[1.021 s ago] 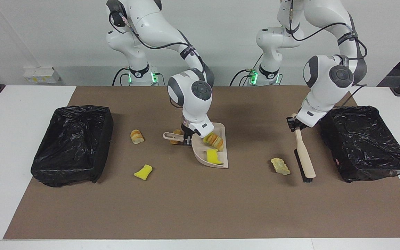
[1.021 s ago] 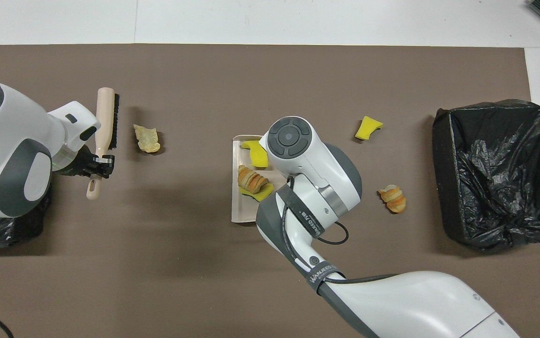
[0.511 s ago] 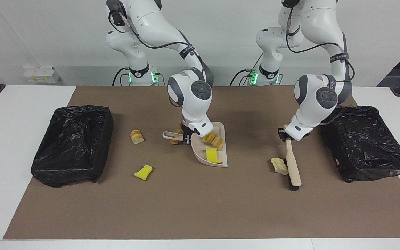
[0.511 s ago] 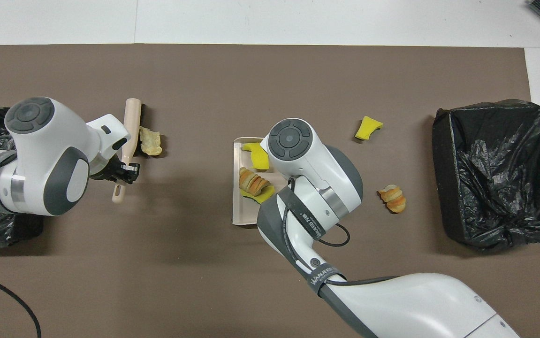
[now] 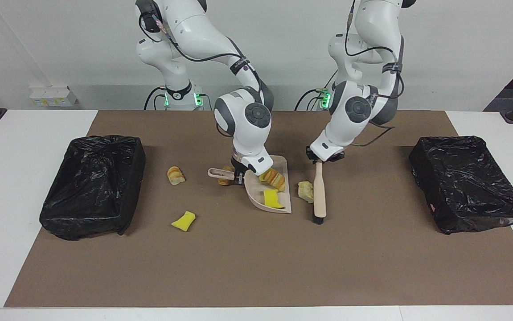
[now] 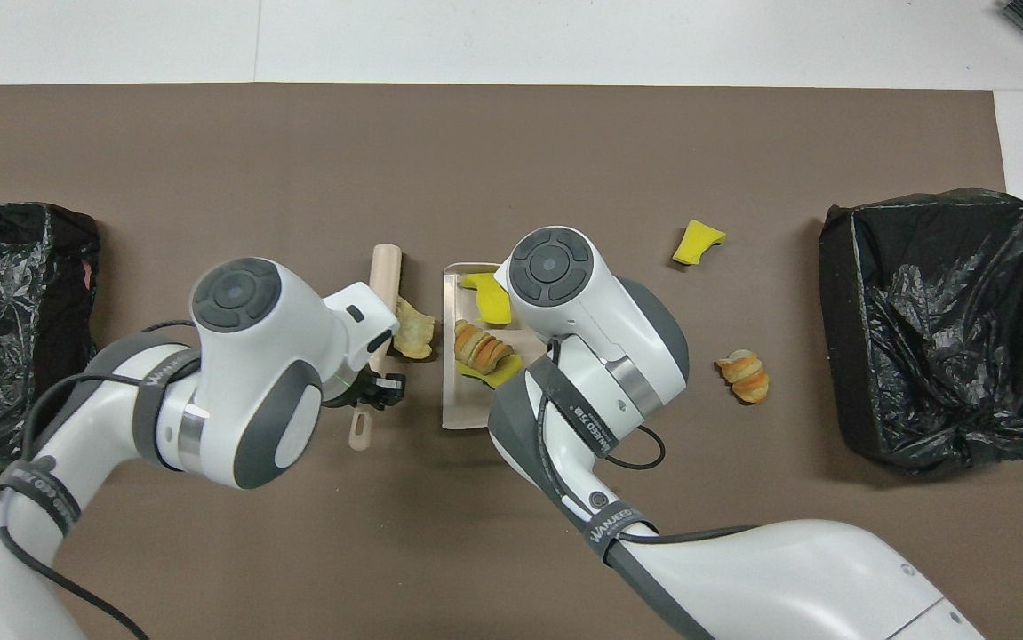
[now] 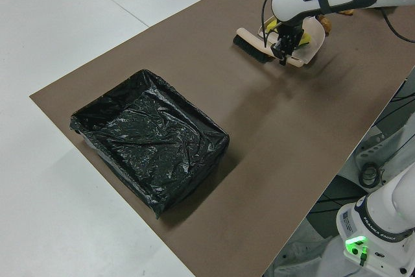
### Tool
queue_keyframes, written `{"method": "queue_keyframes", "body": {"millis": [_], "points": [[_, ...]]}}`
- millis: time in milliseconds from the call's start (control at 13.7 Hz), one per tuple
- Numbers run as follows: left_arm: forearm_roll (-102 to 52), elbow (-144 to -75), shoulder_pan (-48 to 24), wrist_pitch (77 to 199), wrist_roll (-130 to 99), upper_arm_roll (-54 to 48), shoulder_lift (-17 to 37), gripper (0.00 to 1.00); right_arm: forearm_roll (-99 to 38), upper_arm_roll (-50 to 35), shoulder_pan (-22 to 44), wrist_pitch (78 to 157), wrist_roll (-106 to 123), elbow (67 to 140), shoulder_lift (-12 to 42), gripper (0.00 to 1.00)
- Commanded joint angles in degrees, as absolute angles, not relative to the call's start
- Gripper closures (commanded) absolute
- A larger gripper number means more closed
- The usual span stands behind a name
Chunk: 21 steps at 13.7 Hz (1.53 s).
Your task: Sweep and dump trash in bin
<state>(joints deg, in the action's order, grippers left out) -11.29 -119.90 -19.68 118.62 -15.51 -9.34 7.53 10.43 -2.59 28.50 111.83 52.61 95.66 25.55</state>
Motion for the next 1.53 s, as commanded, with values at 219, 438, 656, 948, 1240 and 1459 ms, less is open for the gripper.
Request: {"method": "queue_keyframes", "body": {"millis": [219, 438, 656, 948, 1240, 1459], "points": [[-18.01, -121.38, -30.22, 119.97, -26.62, -8.26, 4.57, 1.0, 10.46, -2.9, 28.3, 110.13, 54.14, 97.73, 23.64, 1.0], [-18.37, -120.67, -30.06, 119.45, -26.2, -8.17, 4.83, 1.0, 10.55, -2.9, 28.39, 110.48, 54.05, 97.73, 23.64, 1.0], [-18.37, -120.41, -29.36, 119.09, -25.14, -7.91, 4.75, 1.0, 10.55, -2.9, 28.21, 112.23, 53.7, 97.73, 23.82, 1.0], [-18.28, -117.26, -27.61, 112.79, -23.48, -7.65, 3.35, 1.0, 10.63, -2.9, 27.78, 116.97, 54.23, 100.71, 23.38, 1.0], [-18.19, -114.88, -21.64, 105.32, -21.98, -7.56, -1.74, 1.0, 10.55, -2.9, 27.6, 120.94, 54.05, 103.97, 22.33, 1.0], [-17.23, -109.18, -15.31, 94.78, -19.07, -7.47, -3.16, 1.0, 10.55, -2.9, 27.6, 120.94, 53.97, 104.15, 22.24, 1.0]]}}
